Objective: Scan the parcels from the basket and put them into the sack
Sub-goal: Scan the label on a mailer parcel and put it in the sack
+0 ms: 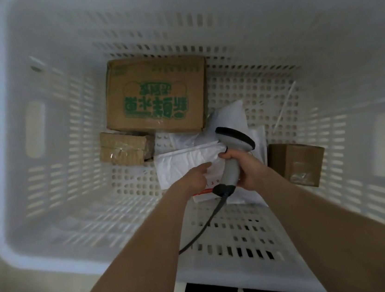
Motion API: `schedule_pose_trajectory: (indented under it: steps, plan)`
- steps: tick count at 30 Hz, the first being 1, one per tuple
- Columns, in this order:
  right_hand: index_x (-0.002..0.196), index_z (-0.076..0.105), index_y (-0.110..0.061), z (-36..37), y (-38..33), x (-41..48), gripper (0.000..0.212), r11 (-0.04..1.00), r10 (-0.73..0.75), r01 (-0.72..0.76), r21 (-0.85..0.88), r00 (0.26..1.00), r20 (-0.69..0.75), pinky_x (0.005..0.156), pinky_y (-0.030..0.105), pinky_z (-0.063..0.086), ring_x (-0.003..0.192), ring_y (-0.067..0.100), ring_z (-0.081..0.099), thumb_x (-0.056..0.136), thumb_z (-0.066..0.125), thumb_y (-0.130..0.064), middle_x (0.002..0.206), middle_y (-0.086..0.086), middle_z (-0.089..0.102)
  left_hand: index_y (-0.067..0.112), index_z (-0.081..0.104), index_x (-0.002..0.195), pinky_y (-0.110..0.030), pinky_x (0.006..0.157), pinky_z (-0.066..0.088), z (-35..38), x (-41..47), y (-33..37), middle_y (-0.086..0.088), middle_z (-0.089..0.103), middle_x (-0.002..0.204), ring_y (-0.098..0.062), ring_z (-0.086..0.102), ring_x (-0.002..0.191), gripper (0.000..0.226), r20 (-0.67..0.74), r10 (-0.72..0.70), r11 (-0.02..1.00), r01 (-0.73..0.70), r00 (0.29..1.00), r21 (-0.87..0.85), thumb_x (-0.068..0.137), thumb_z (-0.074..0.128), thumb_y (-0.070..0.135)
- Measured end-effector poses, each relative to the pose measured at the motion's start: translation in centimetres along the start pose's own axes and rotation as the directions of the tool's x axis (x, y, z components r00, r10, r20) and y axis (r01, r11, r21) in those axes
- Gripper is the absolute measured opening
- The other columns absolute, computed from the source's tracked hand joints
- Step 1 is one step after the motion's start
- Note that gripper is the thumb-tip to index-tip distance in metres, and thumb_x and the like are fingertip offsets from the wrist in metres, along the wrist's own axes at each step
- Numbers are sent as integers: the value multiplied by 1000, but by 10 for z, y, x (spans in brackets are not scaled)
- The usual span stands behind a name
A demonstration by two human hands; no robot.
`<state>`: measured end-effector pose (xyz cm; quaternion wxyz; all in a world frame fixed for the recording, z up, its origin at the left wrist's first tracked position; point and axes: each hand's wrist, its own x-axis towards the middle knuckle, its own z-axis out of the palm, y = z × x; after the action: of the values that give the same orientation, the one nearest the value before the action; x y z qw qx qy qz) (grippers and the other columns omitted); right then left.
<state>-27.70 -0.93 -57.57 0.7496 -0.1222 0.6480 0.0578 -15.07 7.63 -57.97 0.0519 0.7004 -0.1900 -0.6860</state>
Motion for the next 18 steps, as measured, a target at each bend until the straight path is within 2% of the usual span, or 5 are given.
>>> schedule_pose_trajectory:
  steps: [4,7,9,13,18]
  plan:
    - [91,65,-6,-3,5,-40,7,980,22,-33,198,998,56,51,29,54,55,20,66,87,59,-7,65,9,67,15,10,152,-27,109,27,-6,-36,2,-15,20,155,-28,28,139,71,-88,56,982,-39,995,184,95,50,3]
    - [89,64,-5,0,9,-79,8,934,34,-54,353,997,63,54,25,53,57,16,56,86,58,-9,66,6,60,26,1,153,-42,114,27,-17,-74,7,-11,9,158,-30,19,143,99,-136,43,852,35,990,523,83,71,23]
    - [89,65,-4,6,8,-110,12,907,45,-85,412,993,105,53,23,53,54,14,56,88,55,-11,62,6,59,29,14,152,-44,108,34,-21,-103,16,-11,21,154,-29,29,138,87,-184,70,828,45,980,559,84,68,26]
    - [89,66,-5,32,-8,-188,16,892,-31,-48,449,986,167,53,22,55,52,13,60,91,50,-3,69,8,63,22,65,119,-33,81,51,-39,-175,50,-7,66,115,-27,61,100,29,-539,136,962,20,831,273,93,53,16]
    - [95,61,-15,60,-35,-289,21,854,-180,106,509,979,98,60,27,53,70,14,59,91,50,3,90,7,68,8,67,102,-31,71,49,-91,-279,105,-14,70,103,-28,66,85,18,-652,-9,958,-180,759,-222,86,69,18]
